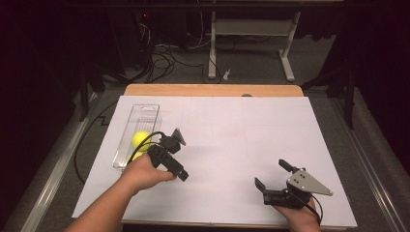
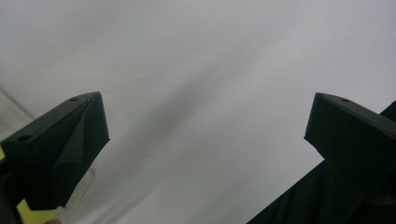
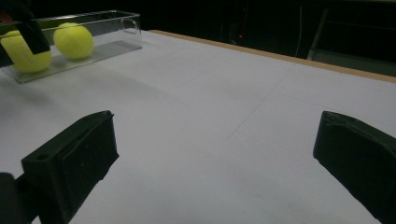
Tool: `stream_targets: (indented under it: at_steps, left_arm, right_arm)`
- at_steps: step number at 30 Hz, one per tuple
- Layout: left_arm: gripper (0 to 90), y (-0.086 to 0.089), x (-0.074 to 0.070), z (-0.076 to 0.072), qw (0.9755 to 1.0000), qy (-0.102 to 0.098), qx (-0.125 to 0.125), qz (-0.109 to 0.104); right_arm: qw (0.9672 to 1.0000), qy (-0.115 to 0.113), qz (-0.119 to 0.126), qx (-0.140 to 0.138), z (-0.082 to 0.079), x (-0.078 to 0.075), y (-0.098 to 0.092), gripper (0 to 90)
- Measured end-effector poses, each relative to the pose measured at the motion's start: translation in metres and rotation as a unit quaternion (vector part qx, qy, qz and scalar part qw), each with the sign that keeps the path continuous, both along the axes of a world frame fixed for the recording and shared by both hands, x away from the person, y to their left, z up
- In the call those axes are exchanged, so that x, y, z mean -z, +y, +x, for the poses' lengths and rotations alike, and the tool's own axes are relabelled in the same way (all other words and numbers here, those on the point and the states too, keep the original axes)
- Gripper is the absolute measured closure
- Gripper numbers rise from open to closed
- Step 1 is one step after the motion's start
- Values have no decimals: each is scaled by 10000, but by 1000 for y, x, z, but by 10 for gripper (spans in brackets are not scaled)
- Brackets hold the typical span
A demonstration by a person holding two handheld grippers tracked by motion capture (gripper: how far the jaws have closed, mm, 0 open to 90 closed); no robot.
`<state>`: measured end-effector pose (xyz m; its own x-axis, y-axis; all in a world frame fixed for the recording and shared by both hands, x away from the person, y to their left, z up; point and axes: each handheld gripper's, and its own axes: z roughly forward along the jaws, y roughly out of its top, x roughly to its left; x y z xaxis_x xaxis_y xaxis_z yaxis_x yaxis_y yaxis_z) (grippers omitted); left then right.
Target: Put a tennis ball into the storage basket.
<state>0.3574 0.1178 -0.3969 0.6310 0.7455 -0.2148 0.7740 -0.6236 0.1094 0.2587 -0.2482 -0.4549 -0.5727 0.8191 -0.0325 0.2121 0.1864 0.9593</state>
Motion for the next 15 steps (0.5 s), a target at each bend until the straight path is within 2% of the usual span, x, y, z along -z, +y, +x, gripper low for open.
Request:
stream_targets:
  at_steps: [4, 8, 12, 15]
  left_arm:
    - [6, 1, 18, -2, 10000, 80, -11, -29]
    - [6, 2, 31, -6, 10000, -1, -51, -44]
    - [6, 6, 37, -9, 9993, -197, -134, -292]
    - [6, 11, 40, -14, 9973, -389, -172, -603]
  right_arm:
    - [10000, 1, -6, -10, 0, 0, 0, 2]
    - [10000, 14, -5, -8, 0, 0, 0, 2]
    - [10000, 24, 3, 5, -1, 1, 0, 2]
    - [10000, 33, 12, 10, -1, 1, -1, 2]
